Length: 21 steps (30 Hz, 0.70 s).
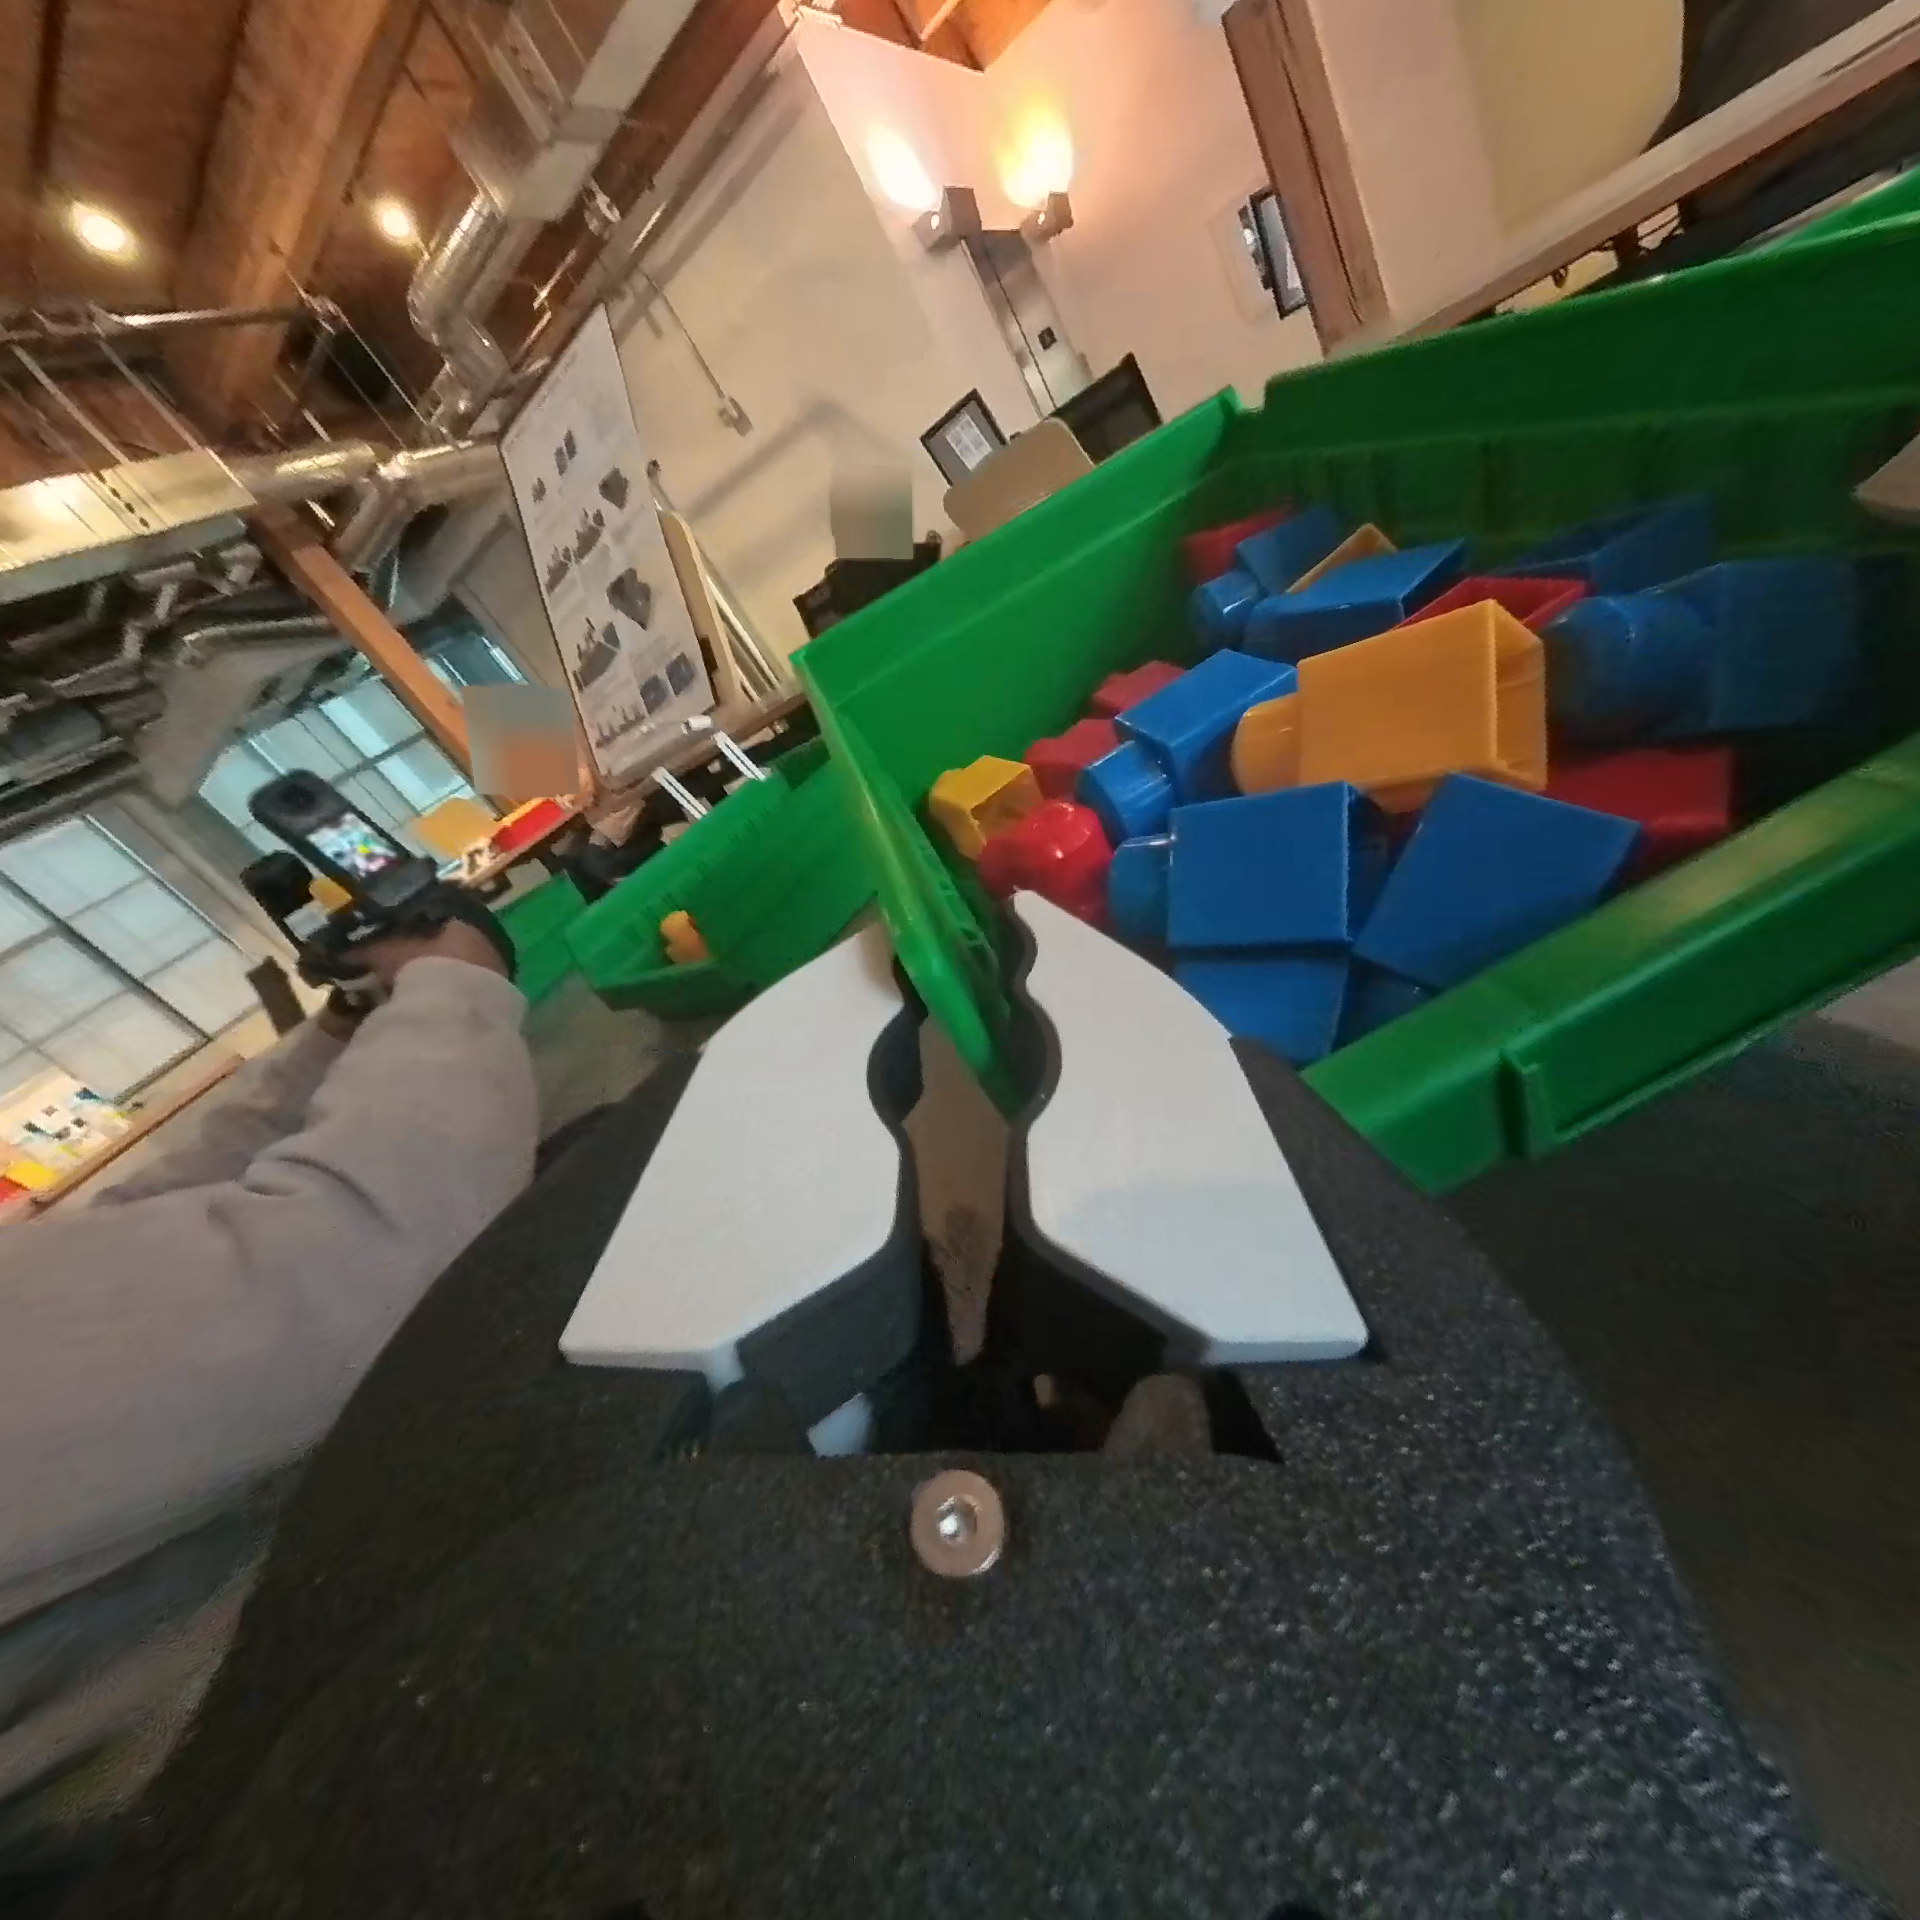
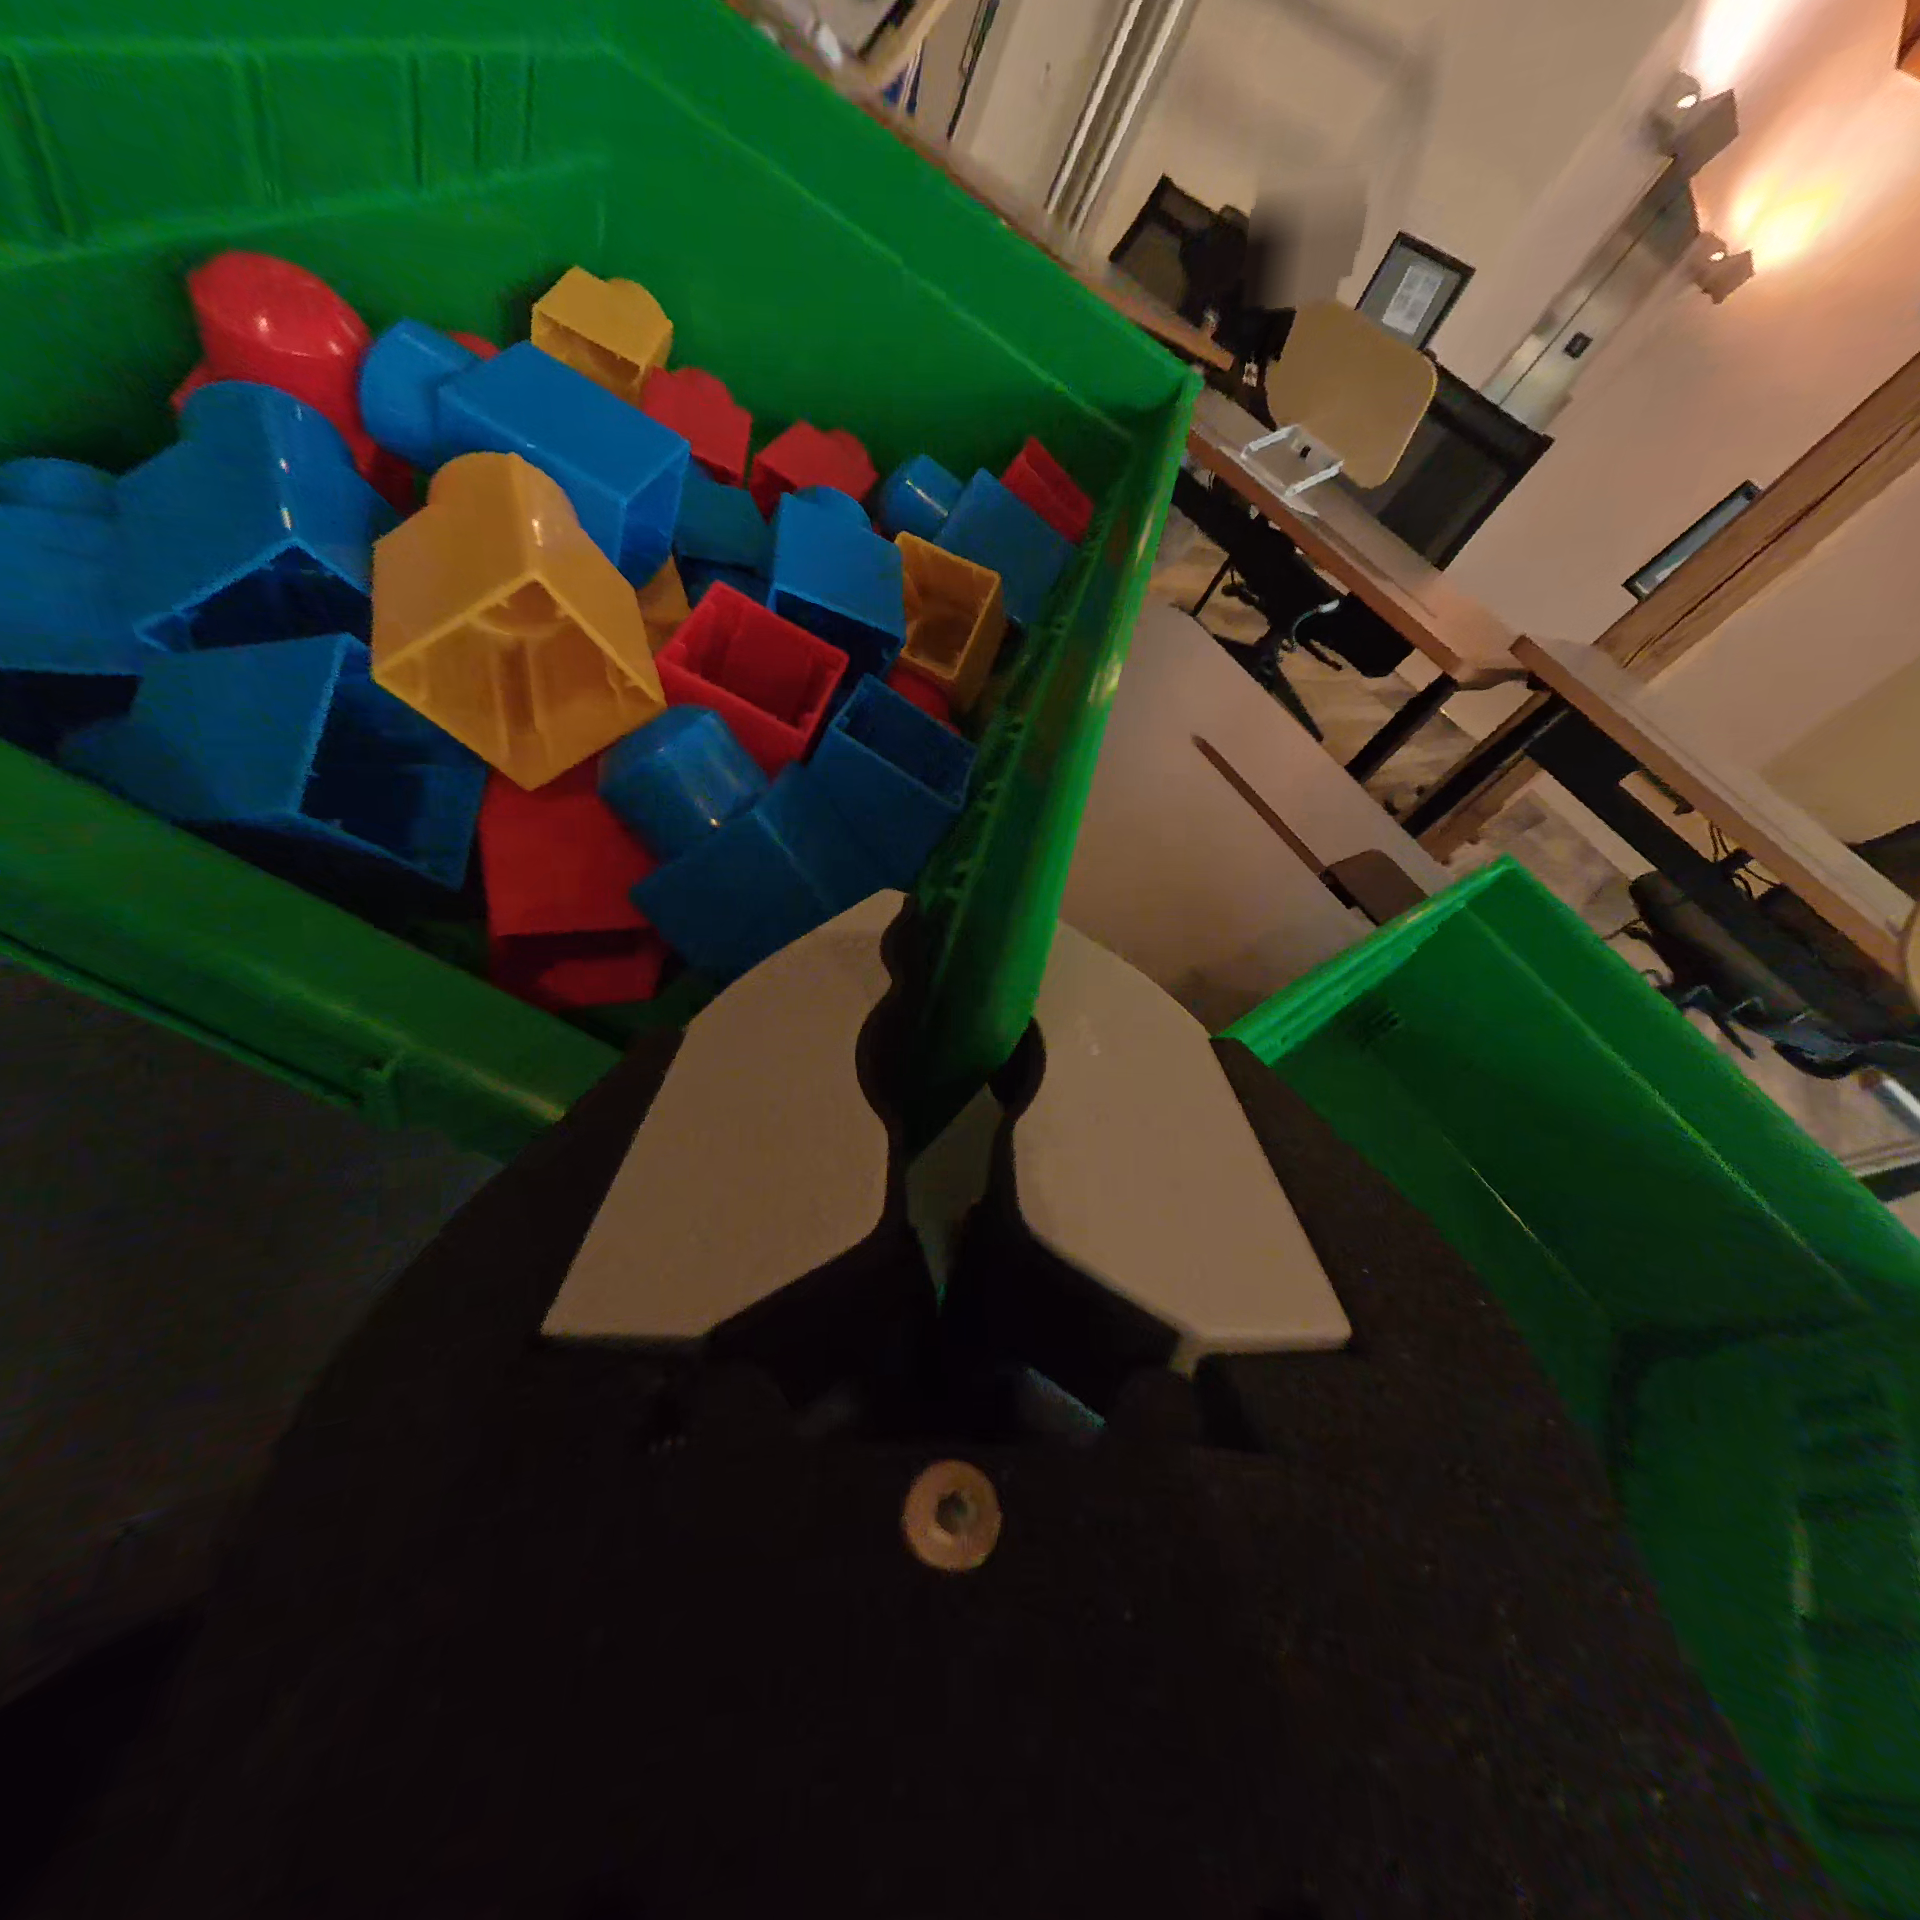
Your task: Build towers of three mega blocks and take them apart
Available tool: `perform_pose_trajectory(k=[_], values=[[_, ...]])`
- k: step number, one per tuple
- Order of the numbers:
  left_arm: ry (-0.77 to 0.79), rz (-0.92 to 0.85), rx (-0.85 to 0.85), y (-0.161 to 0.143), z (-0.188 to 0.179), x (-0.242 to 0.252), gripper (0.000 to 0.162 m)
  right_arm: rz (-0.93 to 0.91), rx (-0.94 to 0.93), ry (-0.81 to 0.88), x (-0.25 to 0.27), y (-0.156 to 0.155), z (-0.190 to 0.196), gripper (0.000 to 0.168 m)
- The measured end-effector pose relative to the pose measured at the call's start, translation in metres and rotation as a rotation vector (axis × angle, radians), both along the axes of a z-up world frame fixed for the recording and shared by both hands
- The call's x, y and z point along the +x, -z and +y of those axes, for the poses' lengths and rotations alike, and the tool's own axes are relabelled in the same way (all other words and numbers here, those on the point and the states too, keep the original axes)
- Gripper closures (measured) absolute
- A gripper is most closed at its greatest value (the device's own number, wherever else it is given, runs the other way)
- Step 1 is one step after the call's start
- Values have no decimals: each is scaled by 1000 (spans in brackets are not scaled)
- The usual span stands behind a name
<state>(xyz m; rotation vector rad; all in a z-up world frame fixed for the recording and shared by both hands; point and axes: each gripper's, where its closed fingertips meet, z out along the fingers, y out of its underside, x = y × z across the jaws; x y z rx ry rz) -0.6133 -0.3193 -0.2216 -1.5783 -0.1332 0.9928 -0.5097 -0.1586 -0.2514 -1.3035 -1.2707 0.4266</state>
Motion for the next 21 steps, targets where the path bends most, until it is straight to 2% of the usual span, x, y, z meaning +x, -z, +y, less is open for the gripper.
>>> perform_pose_trajectory(k=[7, 11, 15, 19, 21], values=[[-13, -49, -18, 28, 5, -21, 152, -135, 113, 25, -10, 21, 3, 155], [11, -98, -28, 43, 9, -27, 153, -201, 110, 33, -12, 34, 5, 154], [3, -96, -16, 47, 9, -28, 153, -213, 130, 44, -11, 36, 6, 154], [-37, -46, -44, 45, 8, -31, 148, -244, 149, 43, -11, 41, 7, 145], [-85, -1, -36, 41, 4, -33, 133, -243, 195, 17, -9, 40, 4, 141]])
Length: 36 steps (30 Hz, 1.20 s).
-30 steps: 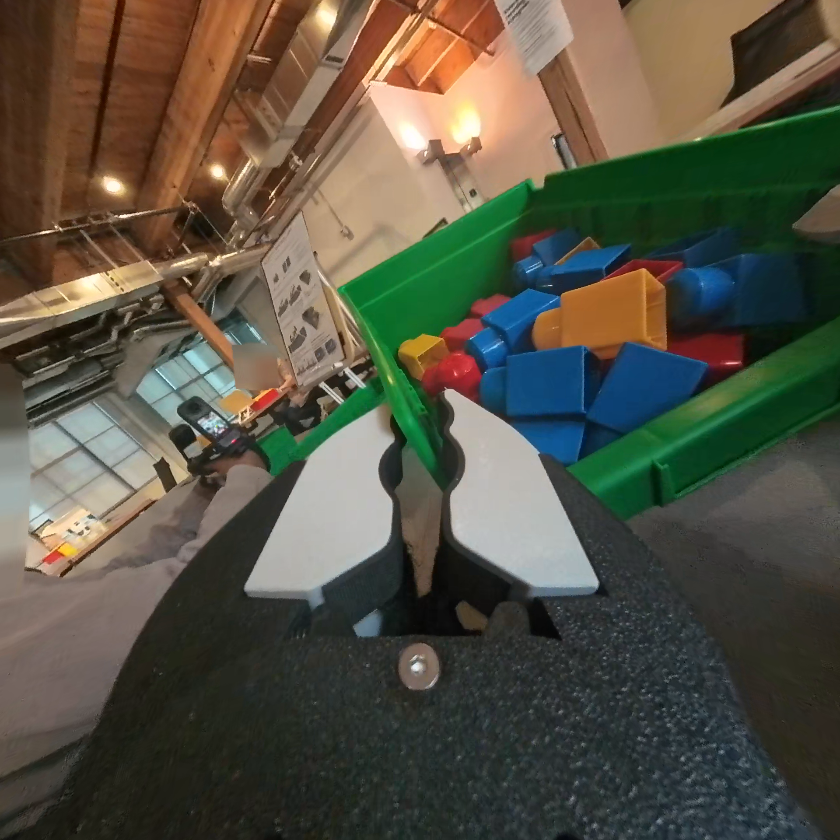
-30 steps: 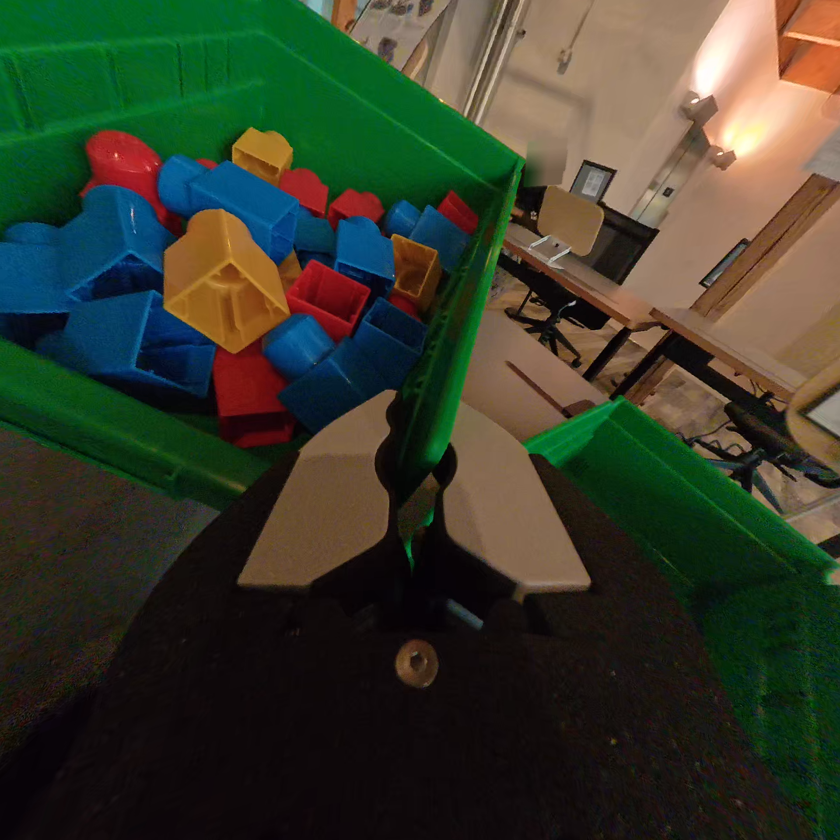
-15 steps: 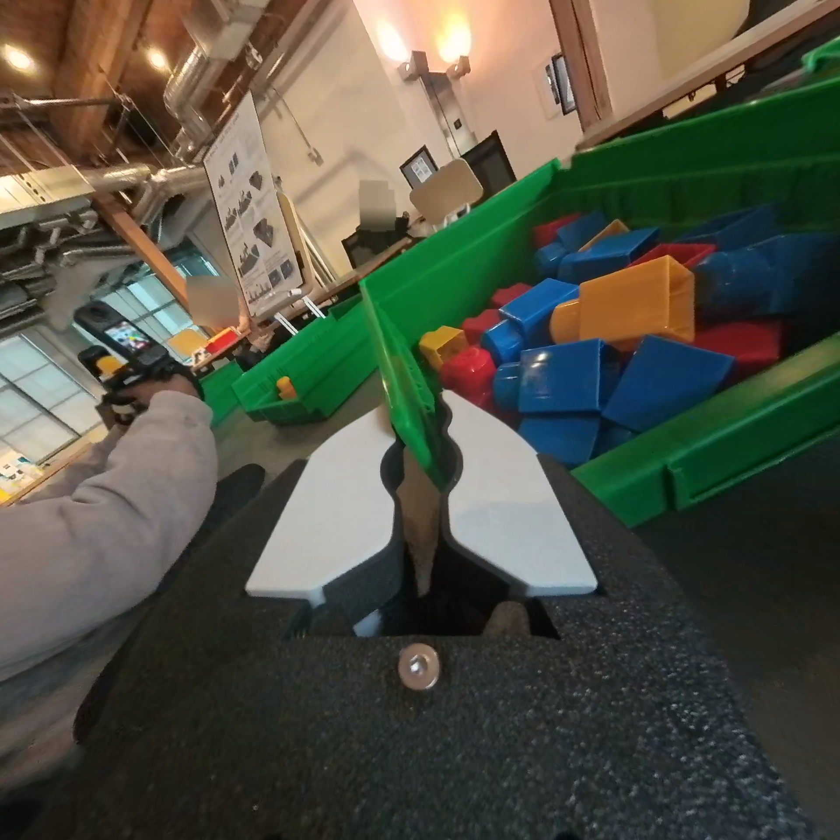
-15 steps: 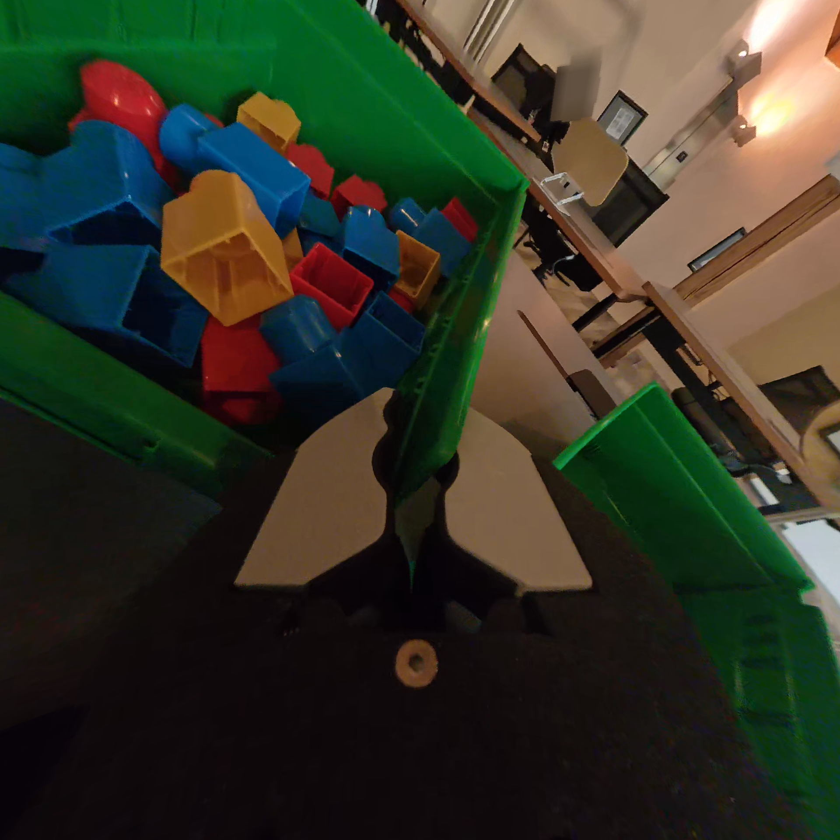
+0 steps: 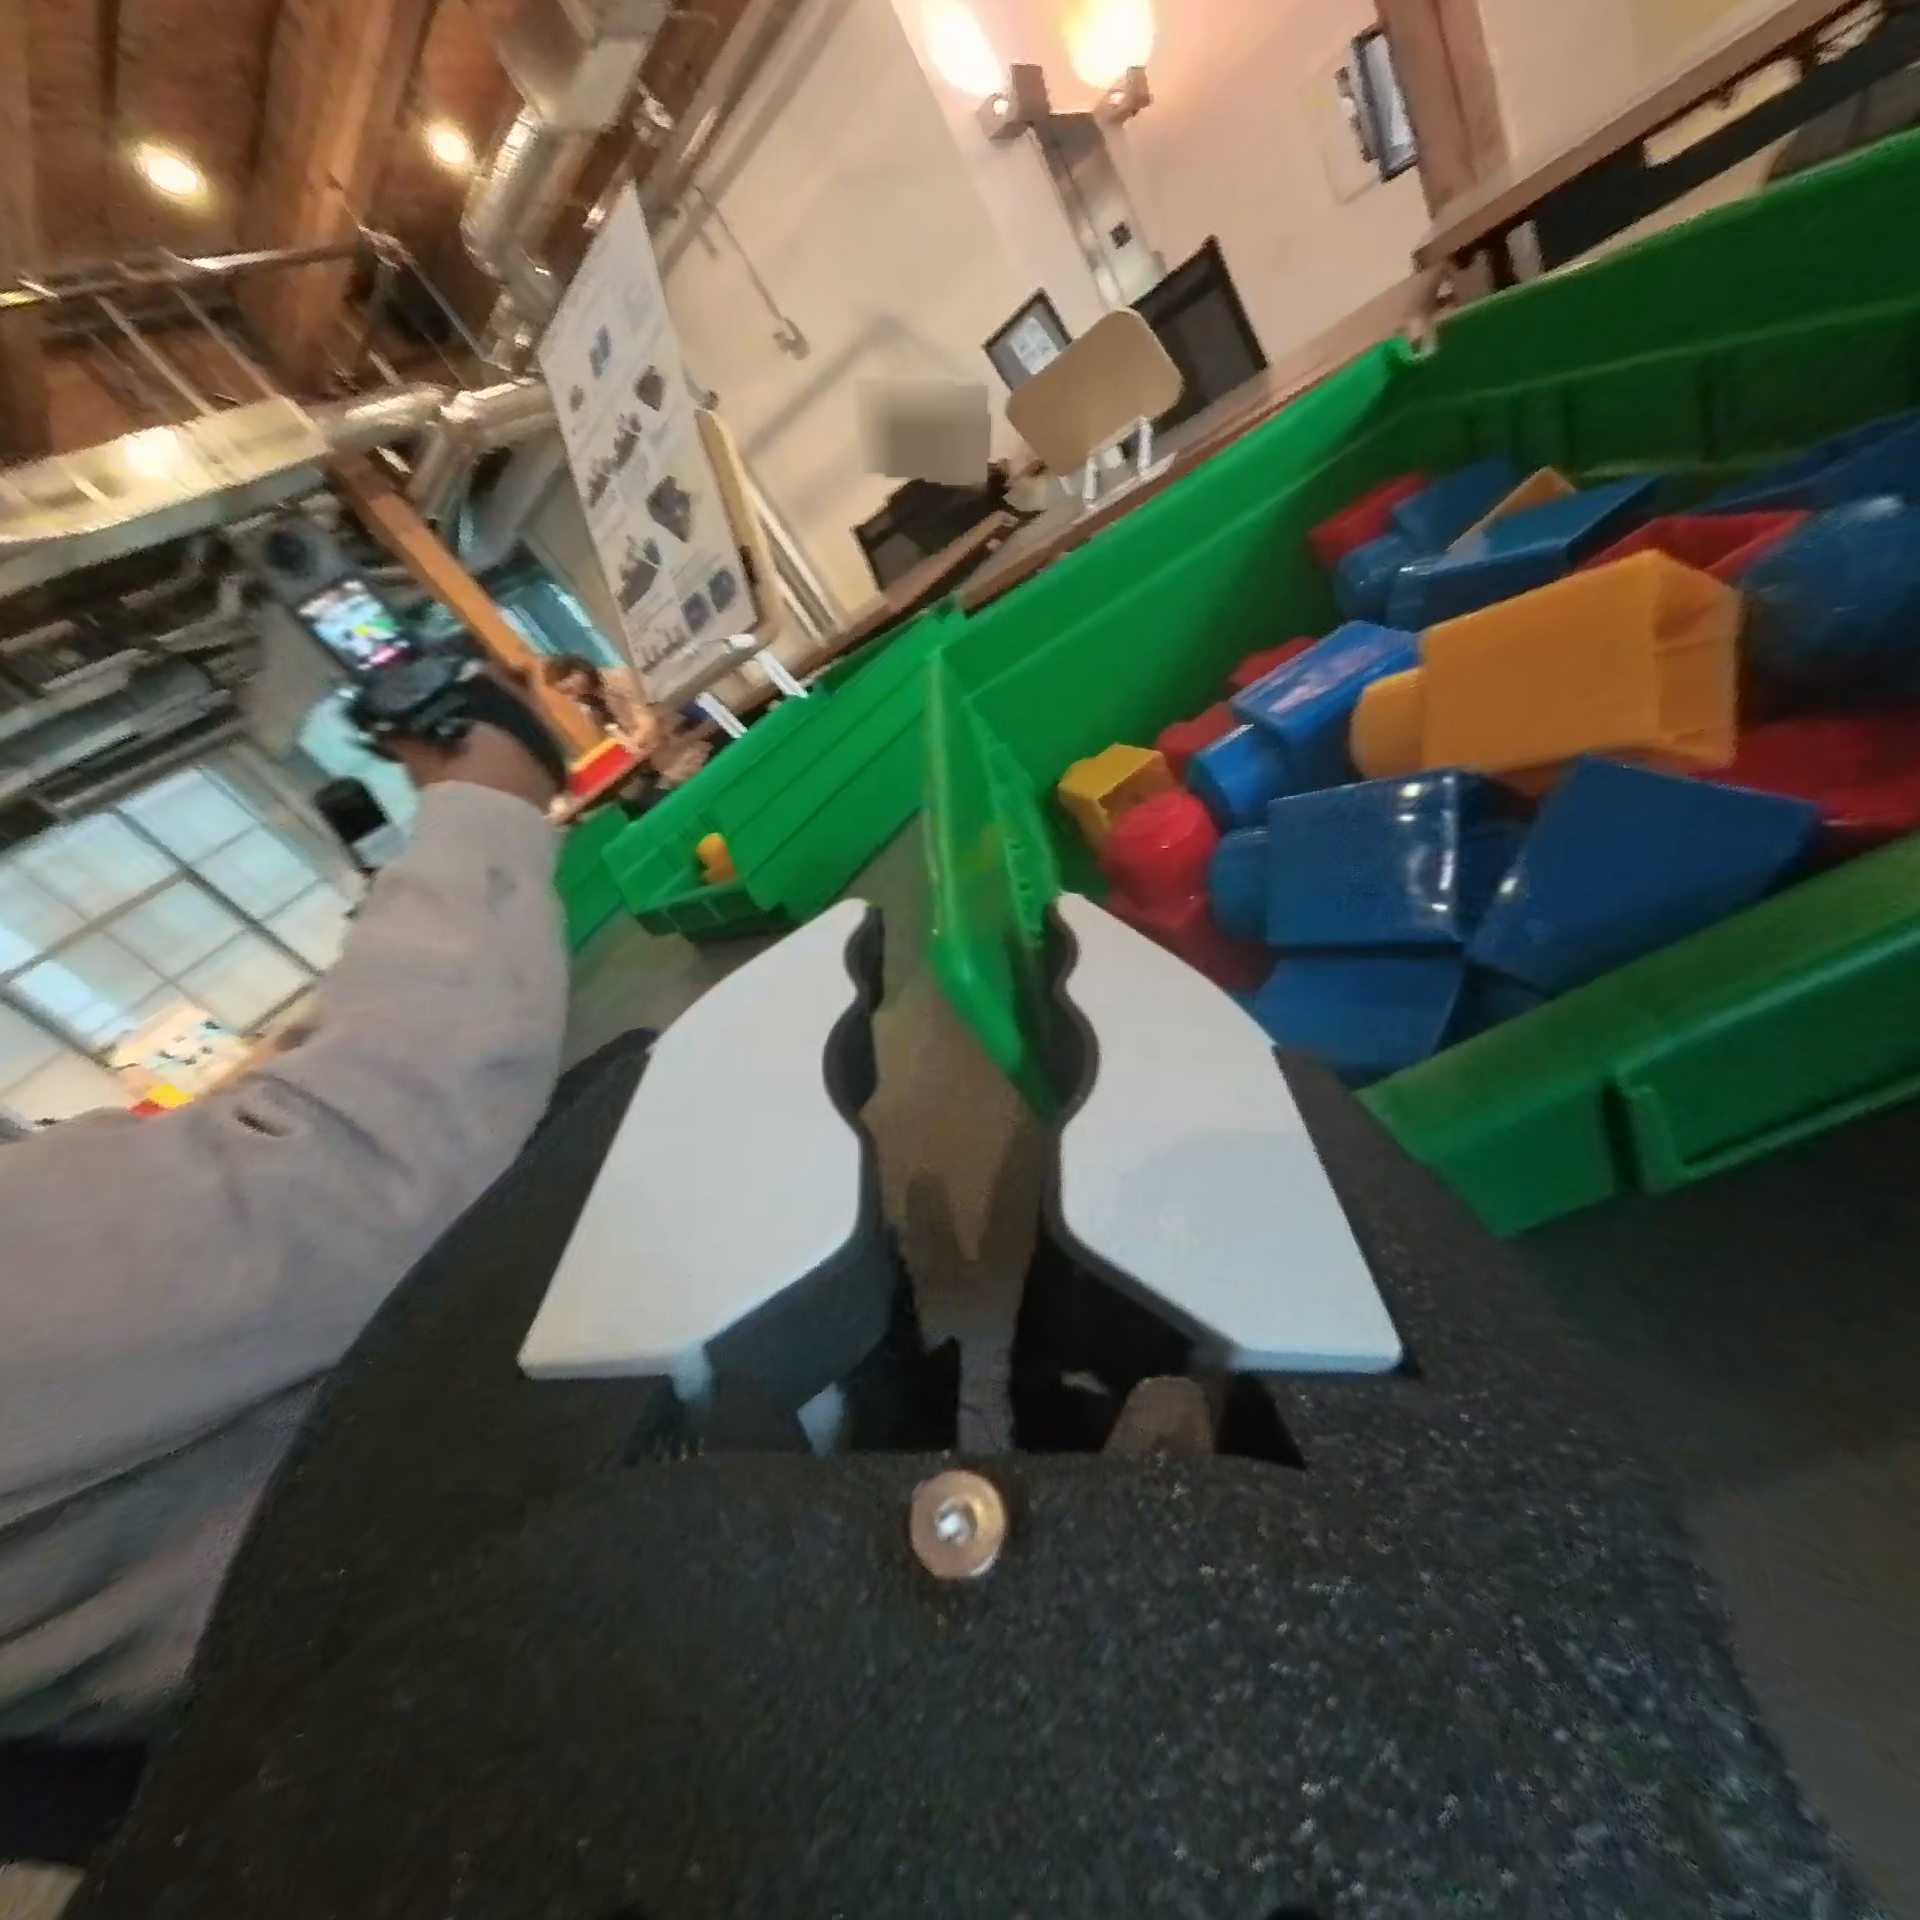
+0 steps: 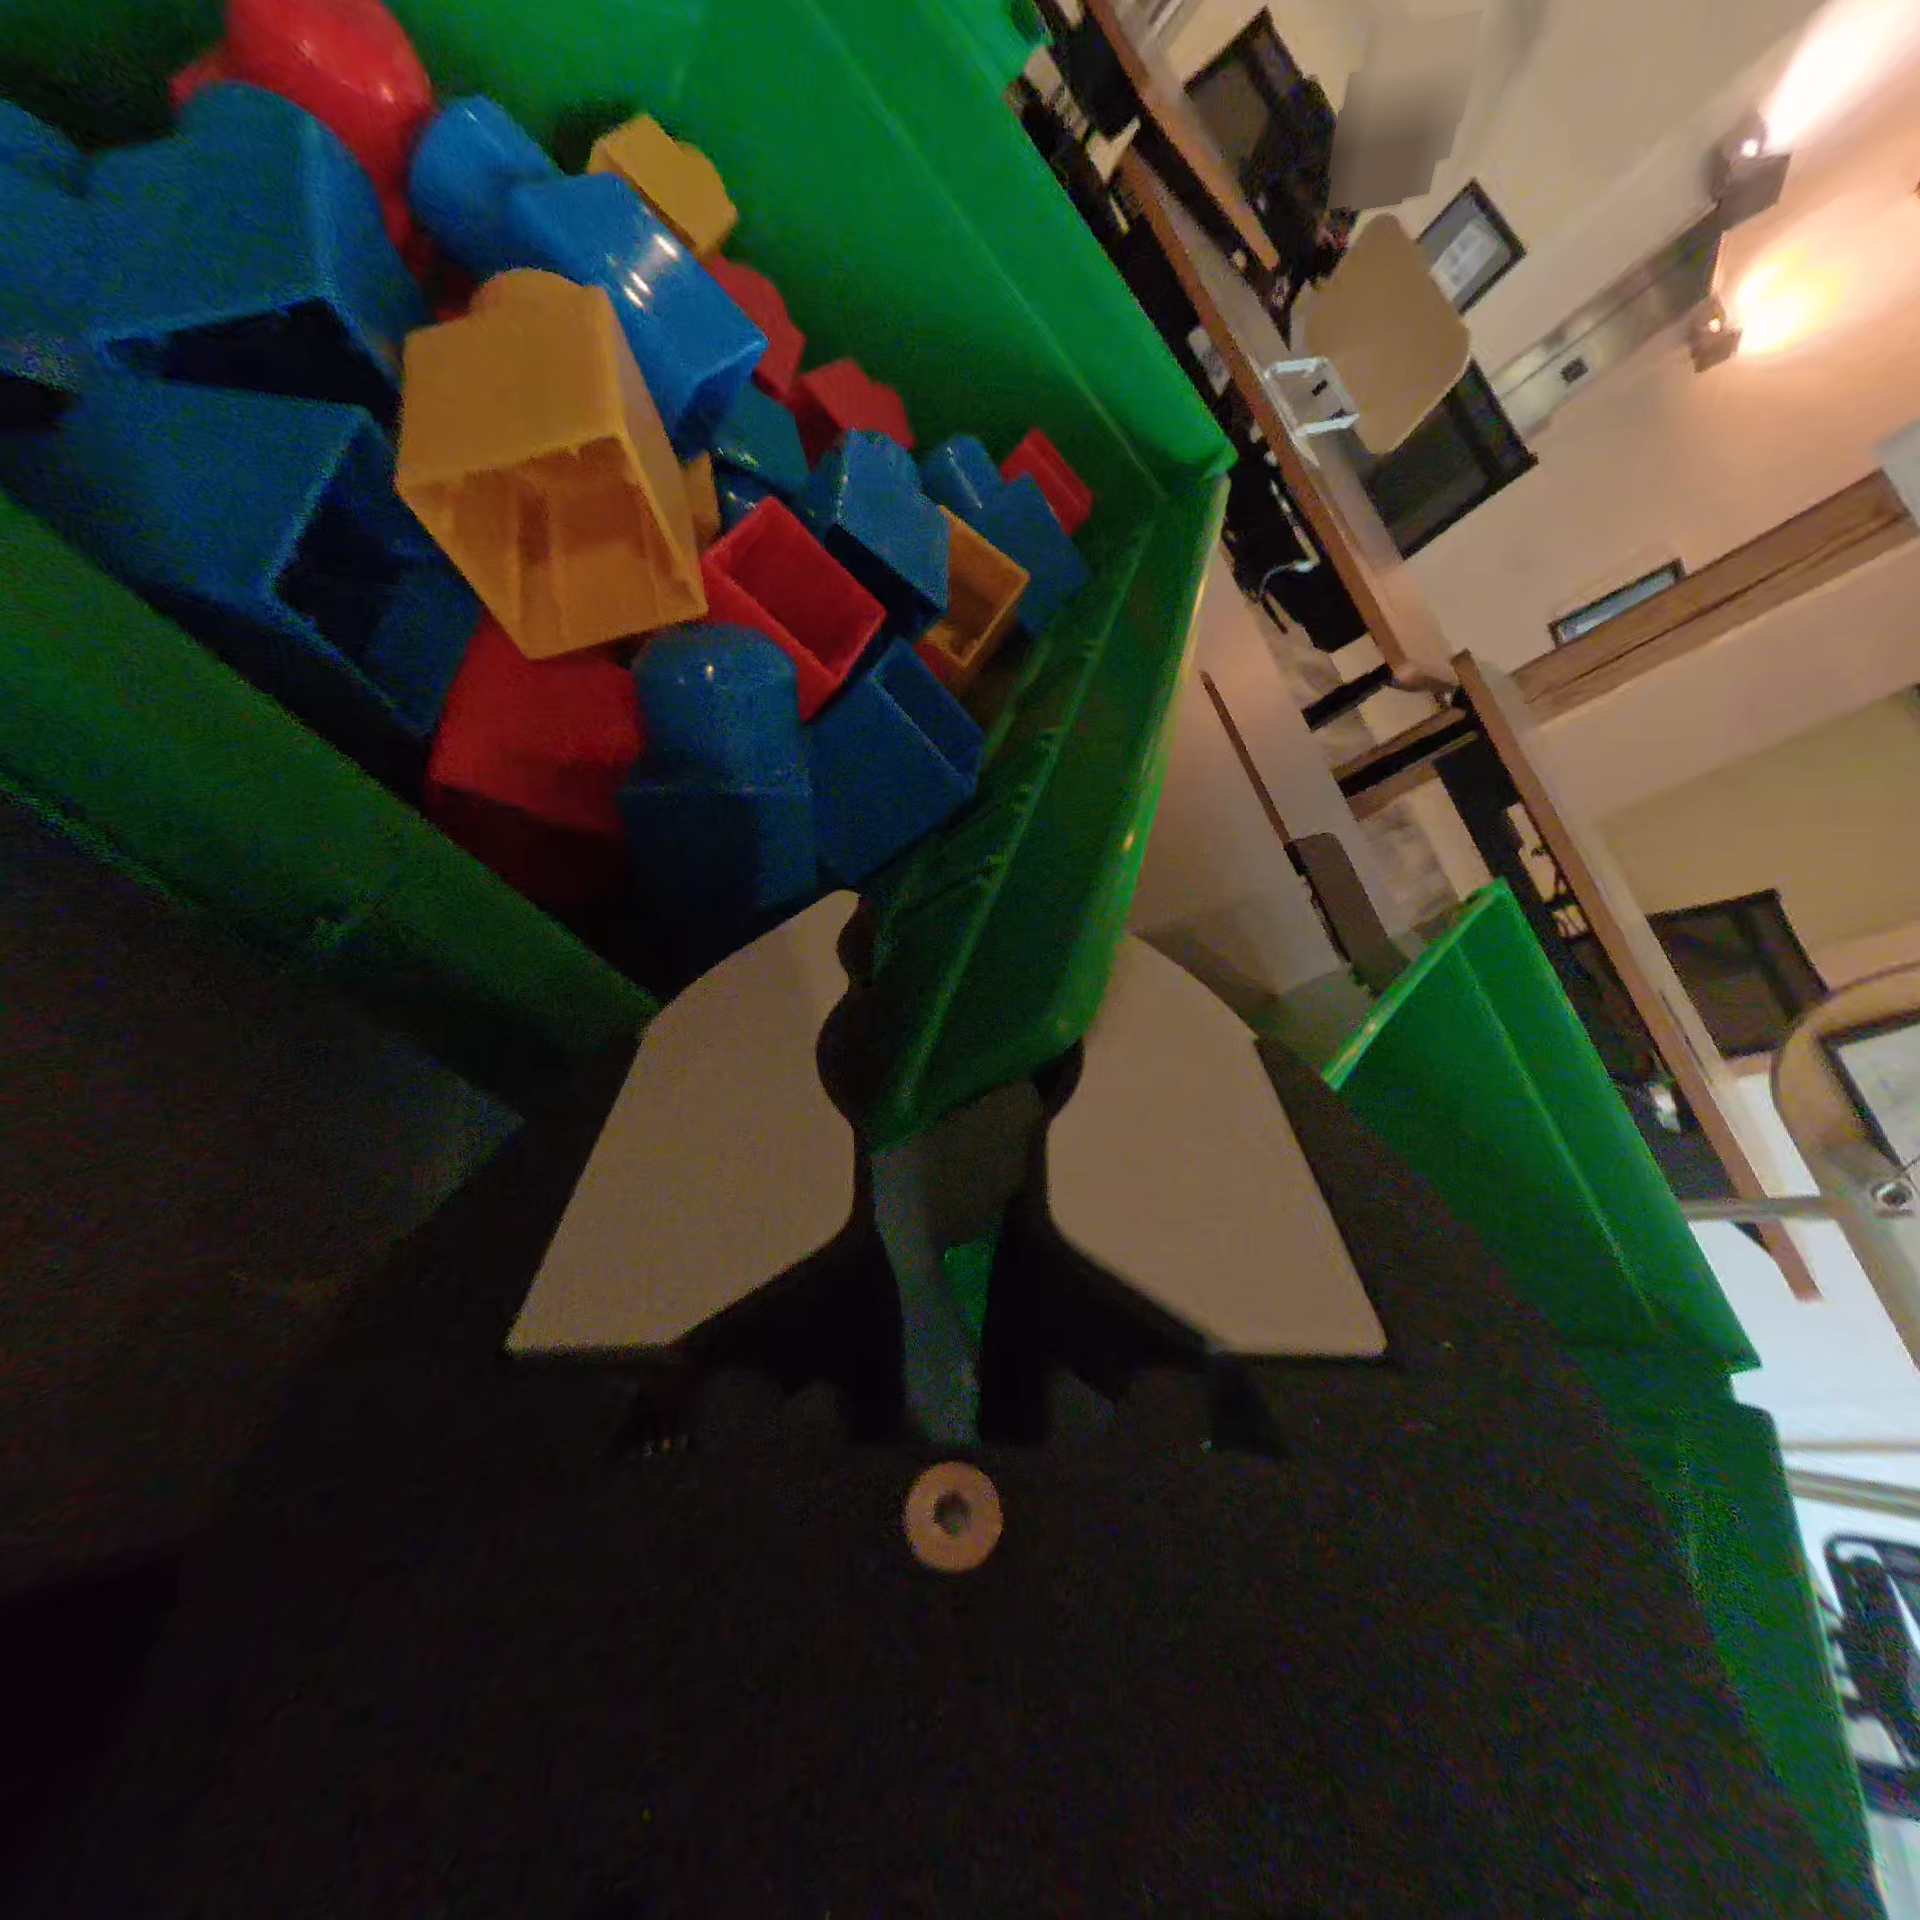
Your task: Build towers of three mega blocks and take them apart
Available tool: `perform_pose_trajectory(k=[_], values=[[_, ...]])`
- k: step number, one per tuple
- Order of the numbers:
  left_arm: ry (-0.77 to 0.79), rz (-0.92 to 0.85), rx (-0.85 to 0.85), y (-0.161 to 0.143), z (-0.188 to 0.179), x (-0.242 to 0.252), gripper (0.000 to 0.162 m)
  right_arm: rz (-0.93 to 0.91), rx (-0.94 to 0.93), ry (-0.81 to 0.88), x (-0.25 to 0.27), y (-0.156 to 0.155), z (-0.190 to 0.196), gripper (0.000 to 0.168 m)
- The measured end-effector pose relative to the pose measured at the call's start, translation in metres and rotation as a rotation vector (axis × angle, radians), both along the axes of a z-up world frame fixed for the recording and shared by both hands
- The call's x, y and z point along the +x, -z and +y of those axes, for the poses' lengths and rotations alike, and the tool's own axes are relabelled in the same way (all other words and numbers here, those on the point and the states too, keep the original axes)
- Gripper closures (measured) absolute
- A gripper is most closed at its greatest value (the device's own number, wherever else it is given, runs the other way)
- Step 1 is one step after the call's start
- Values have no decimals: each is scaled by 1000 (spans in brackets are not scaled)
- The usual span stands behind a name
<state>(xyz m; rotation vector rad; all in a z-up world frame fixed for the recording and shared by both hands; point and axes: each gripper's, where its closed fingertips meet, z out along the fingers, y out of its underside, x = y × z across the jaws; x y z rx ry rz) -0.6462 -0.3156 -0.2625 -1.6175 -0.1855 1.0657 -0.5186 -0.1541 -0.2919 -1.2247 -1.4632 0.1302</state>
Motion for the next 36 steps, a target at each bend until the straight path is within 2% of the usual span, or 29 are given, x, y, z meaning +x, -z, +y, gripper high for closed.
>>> perform_pose_trajectory(k=[4, 7, 9, 13, 15, 18, 21, 24, 30, 36], values=[[22, -29, 90, -12, -5, 5, 115, 62, -28, -82, 5, -10, -14, 109], [54, -80, 209, -33, -10, 14, 87, 133, -61, -129, 17, -24, -26, 87], [127, -113, 304, -52, -7, 32, 69, 242, -88, -170, 31, -40, -35, 75], [375, -168, 427, -88, 24, 95, 56, 534, -165, -139, 81, -76, -29, 70], [474, -167, 390, -92, 51, 128, 57, 653, -162, -58, 116, -91, -10, 69], [550, -101, 269, -83, 98, 169, 70, 711, -114, 101, 165, -96, 27, 69], [567, -29, 91, -62, 144, 197, 76, 666, -149, 223, 198, -82, 60, 69], [538, -3, -68, -39, 178, 202, 84, 632, -241, 298, 214, -63, 81, 72], [457, -67, -160, -23, 207, 181, 108, 495, -317, 366, 217, -33, 102, 77], [360, -1, -340, -9, 218, 171, 116, 413, -373, 424, 217, -15, 118, 86]])
